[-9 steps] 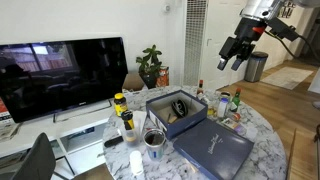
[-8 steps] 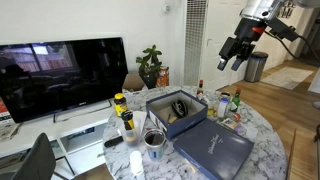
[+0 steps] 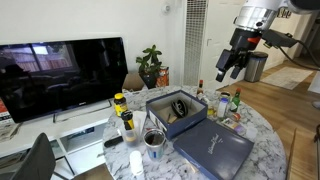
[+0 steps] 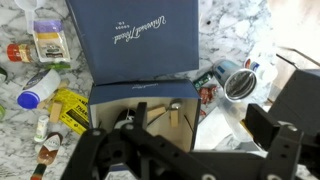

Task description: Close the grey box

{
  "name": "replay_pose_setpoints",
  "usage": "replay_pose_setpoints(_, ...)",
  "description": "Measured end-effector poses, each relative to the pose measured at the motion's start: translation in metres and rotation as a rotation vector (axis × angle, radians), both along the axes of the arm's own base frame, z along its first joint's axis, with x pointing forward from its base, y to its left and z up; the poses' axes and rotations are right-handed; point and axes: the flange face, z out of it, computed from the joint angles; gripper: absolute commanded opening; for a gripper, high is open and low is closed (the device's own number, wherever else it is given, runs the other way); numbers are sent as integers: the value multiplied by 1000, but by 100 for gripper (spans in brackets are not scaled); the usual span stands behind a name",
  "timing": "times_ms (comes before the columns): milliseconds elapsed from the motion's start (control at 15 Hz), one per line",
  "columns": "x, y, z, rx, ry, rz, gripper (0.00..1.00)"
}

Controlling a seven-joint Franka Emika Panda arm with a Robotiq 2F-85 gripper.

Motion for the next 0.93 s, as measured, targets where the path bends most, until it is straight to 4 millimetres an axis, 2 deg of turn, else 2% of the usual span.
replay_pose_setpoints(267,-6,71,-60,-167,102,-2,100)
replay_pose_setpoints(400,-10,100,-93,-259,138,-6,100)
replay_pose_setpoints(533,-11,115,-126,-357,168,-18,100)
replay_pose_setpoints(667,-7,119,-158,-443,197,-28,100)
replay_pose_setpoints(933,8,131,-212,-510,253,-20,100)
